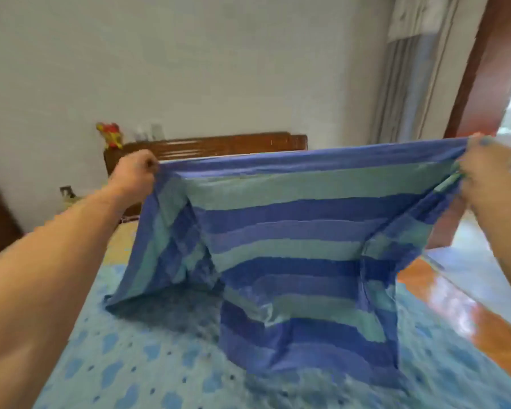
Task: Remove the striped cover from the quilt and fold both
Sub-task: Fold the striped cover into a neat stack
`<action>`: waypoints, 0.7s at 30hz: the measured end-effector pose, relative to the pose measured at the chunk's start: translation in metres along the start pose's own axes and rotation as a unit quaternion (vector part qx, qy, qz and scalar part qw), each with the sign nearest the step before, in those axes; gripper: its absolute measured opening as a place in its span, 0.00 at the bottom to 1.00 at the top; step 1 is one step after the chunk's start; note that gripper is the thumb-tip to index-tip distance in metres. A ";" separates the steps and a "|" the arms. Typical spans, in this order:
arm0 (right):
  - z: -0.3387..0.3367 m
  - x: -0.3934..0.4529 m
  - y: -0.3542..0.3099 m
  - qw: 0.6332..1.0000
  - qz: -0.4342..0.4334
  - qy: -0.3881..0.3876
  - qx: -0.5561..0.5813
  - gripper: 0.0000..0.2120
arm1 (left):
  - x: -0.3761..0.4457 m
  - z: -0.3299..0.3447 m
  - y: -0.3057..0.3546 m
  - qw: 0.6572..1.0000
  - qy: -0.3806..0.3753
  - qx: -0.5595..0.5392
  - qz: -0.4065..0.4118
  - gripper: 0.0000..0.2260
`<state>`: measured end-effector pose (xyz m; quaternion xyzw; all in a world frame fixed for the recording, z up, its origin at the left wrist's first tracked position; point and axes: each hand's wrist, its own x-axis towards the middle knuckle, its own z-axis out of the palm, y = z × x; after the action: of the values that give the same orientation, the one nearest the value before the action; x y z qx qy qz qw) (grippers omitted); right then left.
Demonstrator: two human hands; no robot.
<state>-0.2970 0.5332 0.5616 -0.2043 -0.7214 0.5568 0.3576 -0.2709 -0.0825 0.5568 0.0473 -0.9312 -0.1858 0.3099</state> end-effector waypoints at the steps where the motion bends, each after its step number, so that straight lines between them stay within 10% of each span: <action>1: -0.007 0.022 -0.025 0.999 -0.010 0.019 0.027 0.13 | 0.021 -0.022 0.020 1.000 0.029 -0.010 0.006 0.08; 11: -0.046 0.080 0.022 0.982 0.054 0.038 0.175 0.26 | -0.002 -0.038 0.090 0.999 -0.006 -0.016 0.029 0.05; 17: -0.098 0.018 0.222 0.980 0.074 -0.184 -0.024 0.14 | -0.121 0.075 0.060 0.987 -0.162 0.000 -0.023 0.15; 21: -0.158 -0.045 0.338 0.898 0.036 -0.327 -0.292 0.11 | -0.232 0.161 0.029 0.948 -0.311 0.064 -0.031 0.13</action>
<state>-0.1851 0.7063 0.2478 -0.1324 -0.9200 0.3689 0.0056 -0.1794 0.0424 0.3192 0.0355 -0.9894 -0.1407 -0.0045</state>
